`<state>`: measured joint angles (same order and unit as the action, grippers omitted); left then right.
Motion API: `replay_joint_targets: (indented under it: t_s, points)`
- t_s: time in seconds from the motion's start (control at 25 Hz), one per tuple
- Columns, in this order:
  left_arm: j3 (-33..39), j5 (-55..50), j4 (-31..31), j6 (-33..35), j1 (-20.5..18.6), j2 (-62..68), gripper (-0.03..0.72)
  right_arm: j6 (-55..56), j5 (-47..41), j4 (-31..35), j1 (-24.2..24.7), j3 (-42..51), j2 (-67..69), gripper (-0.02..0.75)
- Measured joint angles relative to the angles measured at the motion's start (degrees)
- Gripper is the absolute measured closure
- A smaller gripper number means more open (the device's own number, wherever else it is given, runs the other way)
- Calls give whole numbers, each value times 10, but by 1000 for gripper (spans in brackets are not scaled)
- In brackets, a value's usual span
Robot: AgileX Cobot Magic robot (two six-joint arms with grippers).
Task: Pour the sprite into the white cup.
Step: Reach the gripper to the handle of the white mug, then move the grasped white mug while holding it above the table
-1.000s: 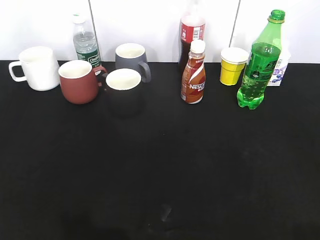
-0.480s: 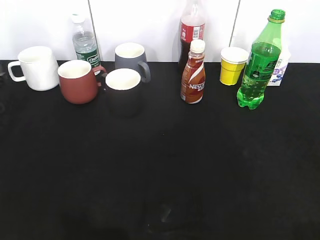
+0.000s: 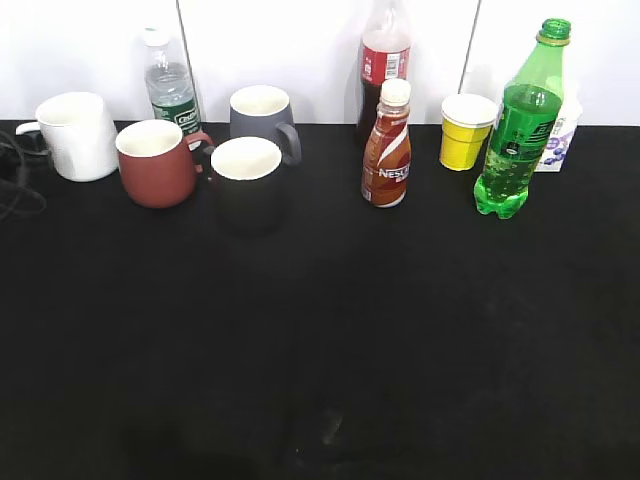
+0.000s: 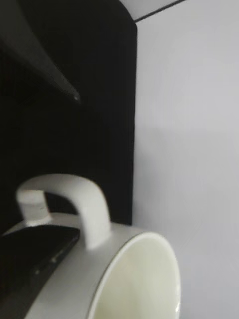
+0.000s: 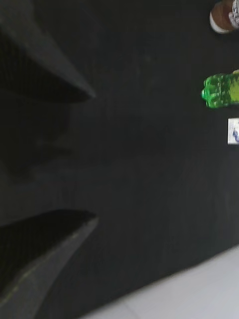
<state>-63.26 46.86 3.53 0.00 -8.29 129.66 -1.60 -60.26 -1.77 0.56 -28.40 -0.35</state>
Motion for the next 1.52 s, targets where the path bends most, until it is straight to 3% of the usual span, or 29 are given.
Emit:
replay_joint_targets:
  t_s: [0.32,0.56,0.64,0.72,0.92,1.08,1.28,1.4,1.52]
  points:
    - [-62,-45,1,3,-11,30,127,0,0,10,0,0,0,234]
    - [-134,-51,25,4,-11,79,226,0,0,10,1,0,0,234]
    - [-161,-62,34,0,-11,91,342,0,0,10,1,0,0,234]
    - [-165,-60,56,-21,-9,94,587,0,0,10,1,0,0,234]
    - [-154,-58,78,-34,-10,80,619,0,0,11,1,0,0,234]
    - [-65,-39,47,-29,-11,-23,626,0,7,14,1,-3,0,236]
    - [169,33,42,-35,-2,-243,627,0,254,30,1,-6,148,238]
    - [301,63,45,-39,41,-363,627,0,499,30,1,21,344,241]
    - [365,83,50,-46,118,-400,627,0,803,33,1,22,569,271]
